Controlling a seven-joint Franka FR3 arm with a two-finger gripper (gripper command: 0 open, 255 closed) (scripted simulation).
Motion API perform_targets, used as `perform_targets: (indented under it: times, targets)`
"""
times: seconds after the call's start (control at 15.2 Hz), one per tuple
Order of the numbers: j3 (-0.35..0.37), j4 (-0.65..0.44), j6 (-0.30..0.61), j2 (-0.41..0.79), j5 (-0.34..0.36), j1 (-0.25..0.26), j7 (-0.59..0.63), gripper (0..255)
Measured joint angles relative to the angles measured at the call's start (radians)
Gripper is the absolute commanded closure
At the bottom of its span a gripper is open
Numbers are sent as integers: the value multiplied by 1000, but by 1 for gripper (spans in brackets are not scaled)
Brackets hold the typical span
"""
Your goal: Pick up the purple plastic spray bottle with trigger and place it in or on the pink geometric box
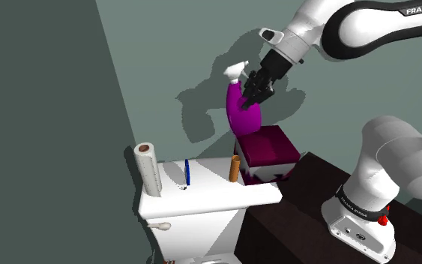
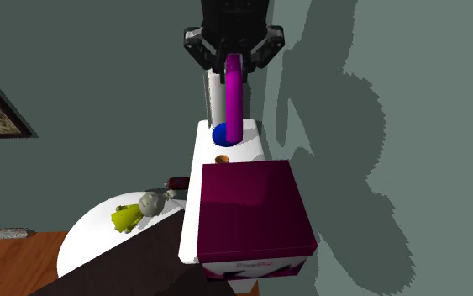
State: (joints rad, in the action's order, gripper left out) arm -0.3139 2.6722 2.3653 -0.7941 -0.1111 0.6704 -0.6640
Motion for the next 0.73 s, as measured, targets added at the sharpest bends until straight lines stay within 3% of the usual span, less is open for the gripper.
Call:
perform_targets:
  times: [0.73]
  targets:
    - [-157,116,-265,-329,134,-220,-176,255]
